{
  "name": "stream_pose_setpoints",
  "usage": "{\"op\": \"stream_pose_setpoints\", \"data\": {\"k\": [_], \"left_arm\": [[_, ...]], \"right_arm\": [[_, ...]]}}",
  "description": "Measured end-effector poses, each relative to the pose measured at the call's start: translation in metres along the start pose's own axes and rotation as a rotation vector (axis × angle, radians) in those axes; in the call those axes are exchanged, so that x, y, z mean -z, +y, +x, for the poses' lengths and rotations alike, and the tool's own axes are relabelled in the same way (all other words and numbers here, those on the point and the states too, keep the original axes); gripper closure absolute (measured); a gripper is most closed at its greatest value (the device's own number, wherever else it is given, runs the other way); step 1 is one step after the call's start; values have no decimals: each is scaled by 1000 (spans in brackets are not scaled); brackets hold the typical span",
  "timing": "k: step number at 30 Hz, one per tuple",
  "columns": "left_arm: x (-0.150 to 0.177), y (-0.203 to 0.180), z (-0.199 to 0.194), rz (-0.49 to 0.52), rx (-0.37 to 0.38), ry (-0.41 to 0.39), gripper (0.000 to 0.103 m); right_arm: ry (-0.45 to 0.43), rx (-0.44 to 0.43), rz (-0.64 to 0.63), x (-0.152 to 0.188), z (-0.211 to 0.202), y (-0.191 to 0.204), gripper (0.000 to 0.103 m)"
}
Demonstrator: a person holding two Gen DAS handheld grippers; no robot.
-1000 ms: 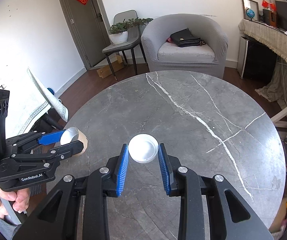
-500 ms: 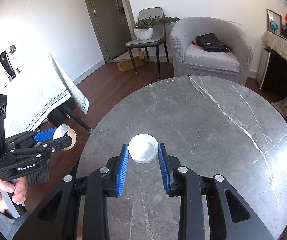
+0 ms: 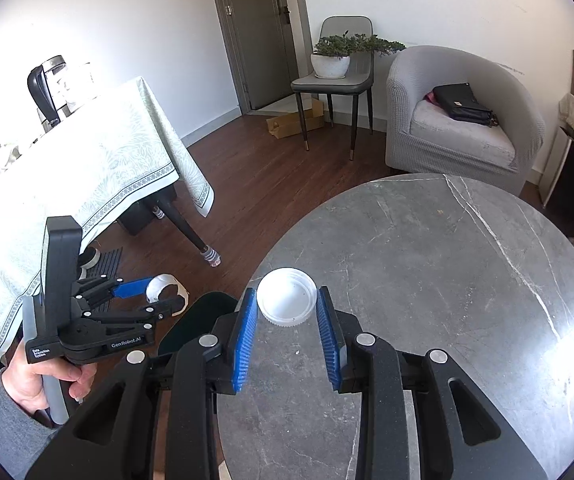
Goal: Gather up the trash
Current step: 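Carry the tape roll and white cap over the green bin, then open the left tool to drop the tape roll into the bin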
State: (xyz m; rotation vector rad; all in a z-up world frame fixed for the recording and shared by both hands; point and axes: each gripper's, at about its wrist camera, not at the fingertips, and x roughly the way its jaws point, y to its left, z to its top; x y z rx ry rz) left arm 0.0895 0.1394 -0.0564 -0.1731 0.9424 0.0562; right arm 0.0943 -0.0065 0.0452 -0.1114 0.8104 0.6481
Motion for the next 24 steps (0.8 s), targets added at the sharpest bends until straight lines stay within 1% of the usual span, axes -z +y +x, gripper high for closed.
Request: {"op": "stream_pose_setpoints", "data": {"k": [4,9,14,17,20,24], "left_arm": [[11,9,10,0,-3,40,45],[22,28,29,-37,11,110,45],[33,45,43,-58,-14,169,45],[40,57,51,-93,-15,212,44],[44,66,56,-116,-10,234,44],[49,72,63,-121,-9,261,44]], "right_arm": [[2,-17,-27,-7,6,18,73],[12,-36,-47,-11,17,32,73],[29,-53,-65,-13,30,47,73],[42,-63,-79,-14,40,56,73],[51,-71,-85,-16,49,64,73],[60,-81,-92,-18,60,74,73]]}}
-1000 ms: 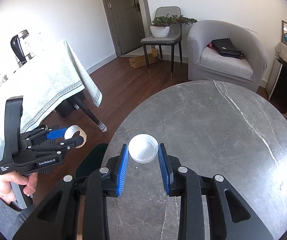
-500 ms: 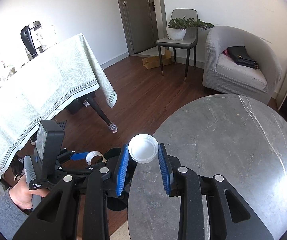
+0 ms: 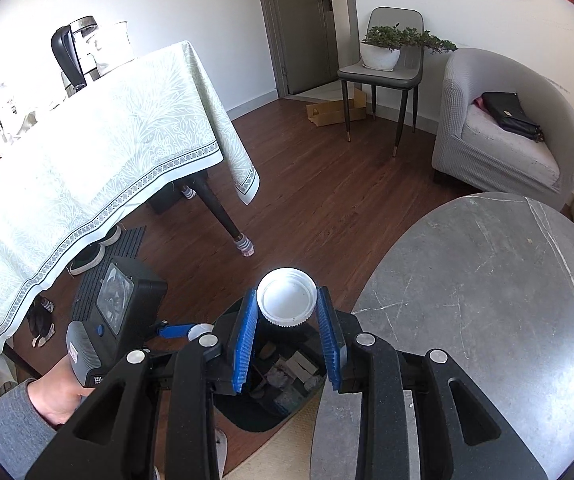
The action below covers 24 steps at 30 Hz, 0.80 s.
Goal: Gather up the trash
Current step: 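Open the left tool to drop the tape roll into the bin, then open the right tool to drop the white cap into the bin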
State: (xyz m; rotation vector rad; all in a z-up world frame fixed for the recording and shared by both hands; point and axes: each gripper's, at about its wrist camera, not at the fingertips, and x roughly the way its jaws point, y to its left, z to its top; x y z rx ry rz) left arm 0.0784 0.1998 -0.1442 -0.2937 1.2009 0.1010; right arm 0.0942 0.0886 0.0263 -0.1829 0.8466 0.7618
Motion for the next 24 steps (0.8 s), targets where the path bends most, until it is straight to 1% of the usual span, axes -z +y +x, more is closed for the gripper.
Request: {"op": "stream_pose_setpoints", "data": {"k": [1,3,4,6,10,13,17,24], "left_arm": [[1,1,2,0,1,8,43],[2,4,6,-6,9,26,35],[3,6,7,-10,11,29,33],[4,10,7,-13,5,32,33],[4,21,-2,-19,-8,2,34],[2,31,-17,-30,-23,-42,36],[-1,41,-45,-17,-53,-132,40],[-7,49,-88,-10,-43,-258,51]], "right_arm": [[3,-3,-3,-1,3,2,73],[8,-9,-7,-3,9,6,73],[10,-12,-10,-4,11,9,73],[15,-17,-17,-6,17,14,73],[26,-24,-31,-9,27,25,73],[41,-28,-43,-10,37,34,73],[71,-24,-59,-9,54,45,73],[136,-13,-87,-2,85,61,73]]}}
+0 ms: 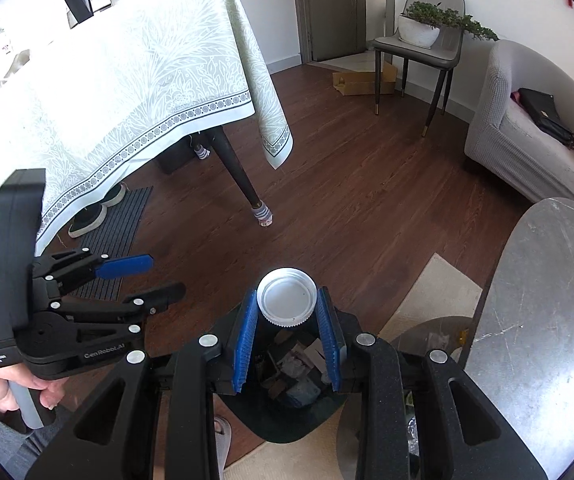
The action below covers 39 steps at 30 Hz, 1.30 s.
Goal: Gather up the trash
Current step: 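Open the right tool to drop the white cap into the bin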
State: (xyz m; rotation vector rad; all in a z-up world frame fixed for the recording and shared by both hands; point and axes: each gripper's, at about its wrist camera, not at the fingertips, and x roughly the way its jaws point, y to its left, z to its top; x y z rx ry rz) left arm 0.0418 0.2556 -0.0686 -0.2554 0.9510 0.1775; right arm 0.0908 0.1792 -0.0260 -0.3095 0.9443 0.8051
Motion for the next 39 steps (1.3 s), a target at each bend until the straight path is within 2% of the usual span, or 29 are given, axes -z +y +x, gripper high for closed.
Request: {"op": "stream_pose_setpoints", "data": {"k": [11,16,22,24,26,28,34,39], "left_arm": [[-19,-4,-51,8,6,-167,68],[-25,-9,-66,8,12,-212,69],[-27,-16,-73,10,37,-230,70],[-27,-17,-76,13,45,-237,70],[-28,-18,-79,17,51,-245,70],[-30,-19,-82,18,59,-254,70],[-32,-22,-85,16,73,-265,70],[-32,-26,-91,16,83,-273,70]], "right_arm": [[130,1,-40,21,56,15,73],[177,-3,-43,32,75,16,73],[242,20,-66,47,96,19,72],[261,23,-64,52,102,19,68],[279,34,-64,55,107,18,53],[297,50,-68,60,111,18,53],[290,45,-67,66,106,17,52],[235,27,-57,62,83,15,52]]}}
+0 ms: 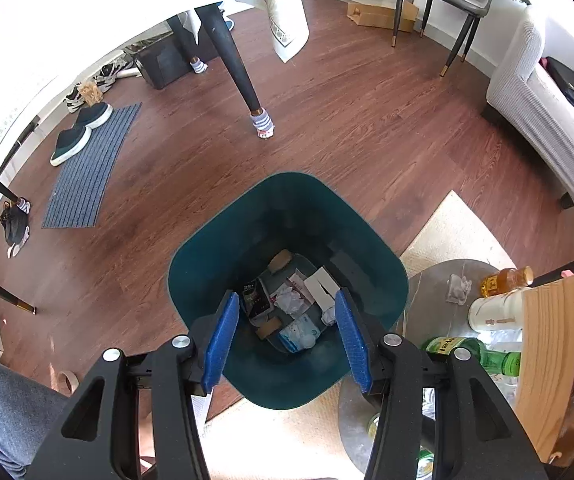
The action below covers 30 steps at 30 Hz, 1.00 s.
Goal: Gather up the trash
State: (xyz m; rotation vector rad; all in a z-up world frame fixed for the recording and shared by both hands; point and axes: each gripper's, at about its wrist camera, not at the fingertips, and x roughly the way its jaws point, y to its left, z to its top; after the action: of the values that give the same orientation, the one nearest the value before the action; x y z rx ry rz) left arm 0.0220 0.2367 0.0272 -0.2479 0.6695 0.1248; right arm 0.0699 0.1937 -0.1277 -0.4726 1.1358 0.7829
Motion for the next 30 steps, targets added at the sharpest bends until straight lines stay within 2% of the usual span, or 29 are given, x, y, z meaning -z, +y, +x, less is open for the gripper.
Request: {"op": "stream_pose_setpoints", "data": {"k": [4,6,8,10,12,15,18,20,24,30], "left_arm": [[1,-4,-7,2,-2,-6,64],[3,-7,-11,13,-12,-15,56],[7,-10,-13,16,-12,-25,51],[13,-14,-14,18,-4,-27,45],[22,-18,-14,12,8,-25,30],[32,-27,-11,16,18,-8,21],[38,-41,-18,48,7,-26,11],[43,-50,-27,73,1,-54,9],[56,-66,-38,125,-56,-55,5],[72,-82,-50,166,-47,-56,4]], "right_arm": [[-91,-10,1,-1,-36,1,52],[-142,-6,11,0,-57,-1,52],[-198,8,36,5,-79,-5,43],[-250,39,67,12,-101,-15,39],[-300,66,106,21,-122,-27,37],[-367,115,182,46,-151,-48,31],[-415,190,240,74,-177,-68,25],[-438,239,275,92,-192,-80,17],[-469,306,369,137,-218,-105,11],[-513,357,492,203,-243,-127,4]]}}
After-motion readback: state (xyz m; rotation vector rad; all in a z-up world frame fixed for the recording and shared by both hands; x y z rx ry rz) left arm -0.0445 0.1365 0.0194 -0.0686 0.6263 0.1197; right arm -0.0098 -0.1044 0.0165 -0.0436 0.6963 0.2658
